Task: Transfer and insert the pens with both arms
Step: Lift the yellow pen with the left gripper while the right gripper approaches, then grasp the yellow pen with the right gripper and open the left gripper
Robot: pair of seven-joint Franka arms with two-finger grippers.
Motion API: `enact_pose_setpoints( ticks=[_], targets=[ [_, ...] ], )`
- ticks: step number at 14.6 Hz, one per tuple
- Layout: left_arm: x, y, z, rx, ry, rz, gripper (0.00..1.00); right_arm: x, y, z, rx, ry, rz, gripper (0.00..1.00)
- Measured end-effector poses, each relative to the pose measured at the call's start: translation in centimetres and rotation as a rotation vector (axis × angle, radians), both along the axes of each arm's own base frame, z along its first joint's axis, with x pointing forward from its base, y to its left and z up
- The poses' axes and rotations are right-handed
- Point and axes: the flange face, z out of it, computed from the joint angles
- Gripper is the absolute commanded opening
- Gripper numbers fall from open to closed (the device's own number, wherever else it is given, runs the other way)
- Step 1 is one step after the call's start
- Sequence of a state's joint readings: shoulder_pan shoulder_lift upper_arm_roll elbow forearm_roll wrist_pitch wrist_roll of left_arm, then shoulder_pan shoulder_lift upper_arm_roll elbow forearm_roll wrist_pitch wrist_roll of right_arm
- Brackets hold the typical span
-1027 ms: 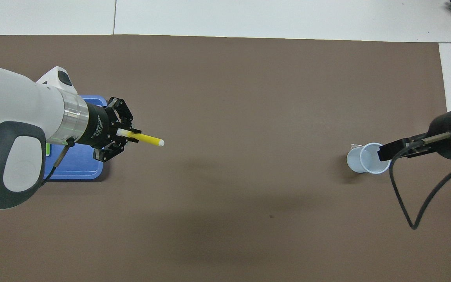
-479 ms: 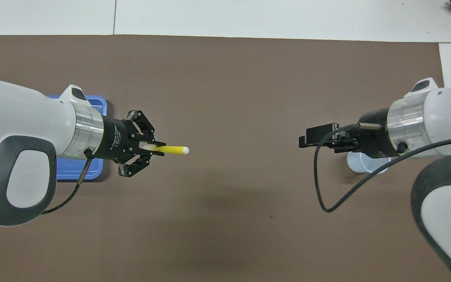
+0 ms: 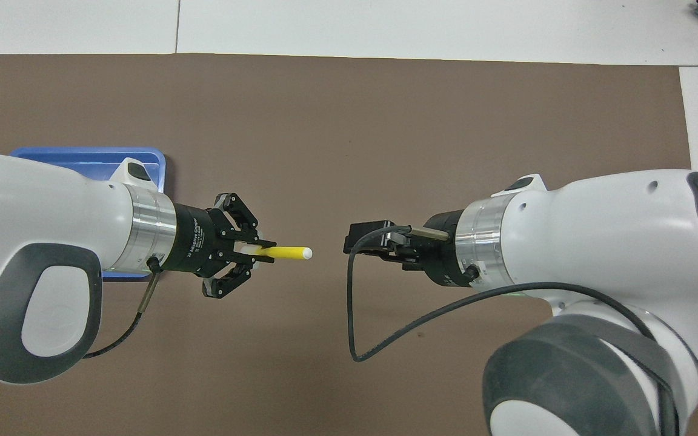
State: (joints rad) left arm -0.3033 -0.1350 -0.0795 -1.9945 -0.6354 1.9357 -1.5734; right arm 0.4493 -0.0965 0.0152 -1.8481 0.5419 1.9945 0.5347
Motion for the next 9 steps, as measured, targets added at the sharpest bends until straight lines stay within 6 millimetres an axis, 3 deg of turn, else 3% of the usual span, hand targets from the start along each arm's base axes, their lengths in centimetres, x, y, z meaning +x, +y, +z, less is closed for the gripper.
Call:
enact_pose_setpoints(
  ticks=[2, 7, 9],
  targets=[
    [-0.3, -0.3, 0.0, -0.003, 0.008, 0.007, 0.00, 0.0, 0.9, 0.1, 0.041, -0.006, -0.065, 1.00],
    [-1.2, -1.7, -0.5, -0.031, 0.018, 0.037, 0.00, -1.4, 5.8, -0.7, 0.113, -0.001, -0.196, 1.00],
    [-1.5, -1.9, -0.8, -0.042, 0.026, 0.045, 0.00, -1.7, 6.6, -1.7, 0.102, 0.014, -0.187, 0.87]
  ],
)
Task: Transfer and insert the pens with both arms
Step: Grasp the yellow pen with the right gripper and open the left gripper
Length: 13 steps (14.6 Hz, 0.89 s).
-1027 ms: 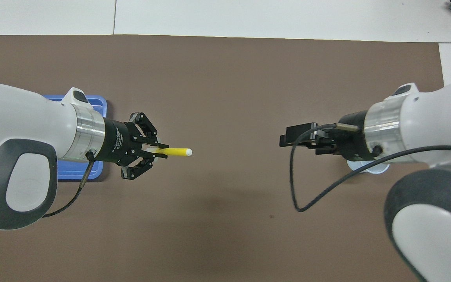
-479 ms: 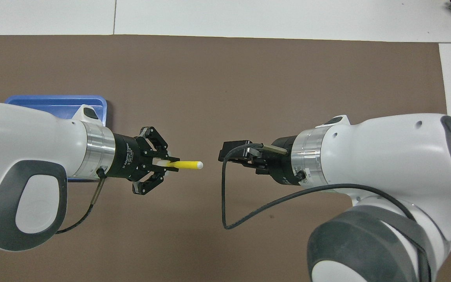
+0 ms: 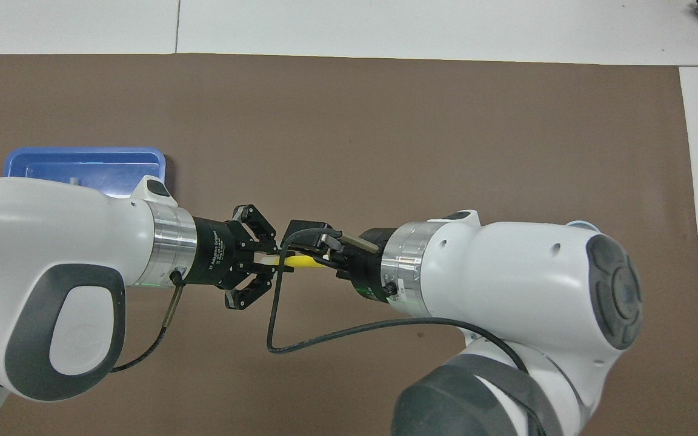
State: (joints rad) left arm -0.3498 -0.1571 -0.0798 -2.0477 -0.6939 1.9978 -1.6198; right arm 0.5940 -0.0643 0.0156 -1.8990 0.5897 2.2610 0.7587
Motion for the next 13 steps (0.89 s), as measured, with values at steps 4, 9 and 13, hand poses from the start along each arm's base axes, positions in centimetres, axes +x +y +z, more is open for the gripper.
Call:
enact_pose_setpoints(
  ticks=[4, 9, 13],
  targets=[
    [-0.2, 0.1, 0.0, -0.004, 0.002, 0.004, 0.00, -0.1, 0.0, -1.0, -0.011, 0.014, 0.003, 0.65],
    [-0.3, 0.2, 0.2, -0.005, 0.000, 0.005, 0.00, -0.2, -0.1, -1.6, -0.019, 0.022, 0.007, 0.36],
    [-0.5, 0.1, 0.3, -0.008, 0.002, 0.004, 0.00, -0.4, 0.0, -1.6, -0.012, 0.022, 0.005, 0.11]
  ],
)
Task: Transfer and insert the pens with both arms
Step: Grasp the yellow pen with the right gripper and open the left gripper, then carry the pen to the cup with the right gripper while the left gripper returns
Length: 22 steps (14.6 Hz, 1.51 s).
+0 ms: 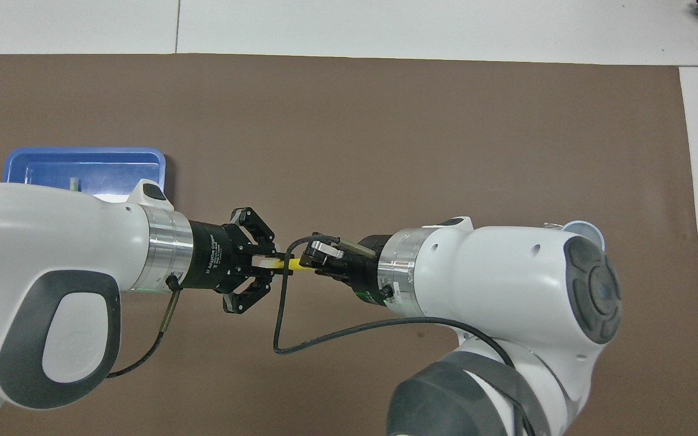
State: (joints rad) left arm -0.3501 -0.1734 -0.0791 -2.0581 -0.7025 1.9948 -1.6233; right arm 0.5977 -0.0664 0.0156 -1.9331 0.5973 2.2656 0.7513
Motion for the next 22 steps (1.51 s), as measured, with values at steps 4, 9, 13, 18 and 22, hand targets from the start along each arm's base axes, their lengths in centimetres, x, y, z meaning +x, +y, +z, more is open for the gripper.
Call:
enact_pose_setpoints(
  ticks=[4, 9, 13, 18, 22],
  targets=[
    [0.0, 0.0, 0.0, -0.004, 0.003, 0.002, 0.00, 0.0, 0.0, 0.0, 0.002, 0.000, -0.001, 0.00],
    [-0.1, 0.1, 0.1, -0.007, -0.017, -0.021, 0.67, -0.1, -0.1, 0.0, 0.001, 0.001, 0.000, 0.00],
    [-0.4, 0.2, 0.4, -0.016, -0.073, -0.111, 0.67, 0.0, -1.0, -0.9, -0.034, -0.012, 0.101, 0.00],
    [0.4, 4.3, 0.1, -0.011, -0.163, -0.295, 0.62, 1.2, -7.6, -3.0, -0.299, -0.024, 0.396, 0.00],
    [1.5, 10.6, -0.6, 0.048, -0.298, -0.548, 0.61, 0.7, -13.0, -3.7, -0.521, -0.002, 0.689, 0.00]
  ],
)
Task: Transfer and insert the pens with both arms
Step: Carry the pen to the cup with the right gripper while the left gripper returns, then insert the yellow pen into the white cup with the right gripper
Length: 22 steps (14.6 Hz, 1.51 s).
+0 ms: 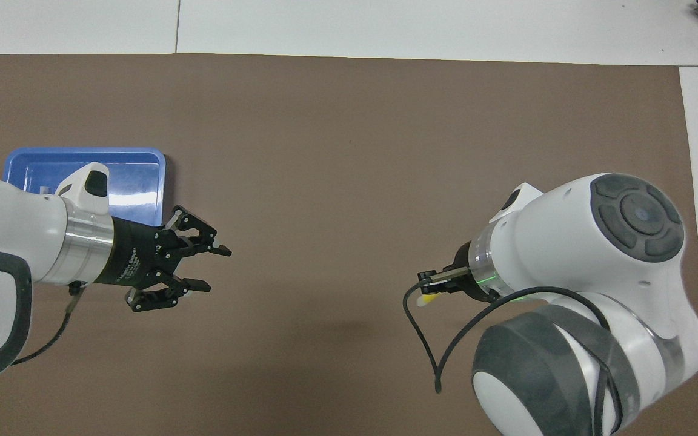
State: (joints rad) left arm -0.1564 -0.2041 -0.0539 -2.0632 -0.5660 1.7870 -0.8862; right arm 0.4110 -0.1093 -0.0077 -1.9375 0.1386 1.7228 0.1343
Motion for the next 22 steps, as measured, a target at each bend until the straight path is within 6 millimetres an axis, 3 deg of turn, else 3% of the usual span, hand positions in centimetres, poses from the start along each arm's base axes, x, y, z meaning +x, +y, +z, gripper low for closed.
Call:
enact_pose_setpoints(
  ticks=[4, 9, 12, 14, 16, 19, 22],
  targets=[
    [0.8, 6.3, -0.6, 0.064, -0.160, -0.276, 0.60, 0.5, -5.1, 0.2, -0.178, -0.001, 0.270, 0.00],
    [1.1, 12.0, -1.2, 0.218, -0.268, -0.606, 0.59, 3.5, -13.5, 0.8, -0.271, -0.049, 0.536, 0.00],
    [1.5, 15.8, -1.5, 0.301, -0.317, -0.765, 0.59, 5.1, -18.2, -0.6, -0.261, -0.123, 0.623, 0.00],
    [2.1, 17.9, -2.3, 0.352, -0.339, -0.833, 0.59, 5.3, -19.2, -1.8, -0.256, -0.134, 0.664, 0.00],
    [3.0, 19.2, -3.6, 0.381, -0.356, -0.875, 0.59, 5.3, -18.8, -2.2, -0.256, -0.136, 0.676, 0.00],
    [5.0, 21.2, -6.5, 0.425, -0.377, -0.919, 0.59, 5.4, -18.6, -3.1, -0.258, -0.162, 0.683, 0.00],
    [6.6, 23.0, -9.5, 0.443, -0.392, -0.918, 0.58, 5.1, -19.1, -5.5, -0.252, -0.158, 0.665, 0.00]
  ],
)
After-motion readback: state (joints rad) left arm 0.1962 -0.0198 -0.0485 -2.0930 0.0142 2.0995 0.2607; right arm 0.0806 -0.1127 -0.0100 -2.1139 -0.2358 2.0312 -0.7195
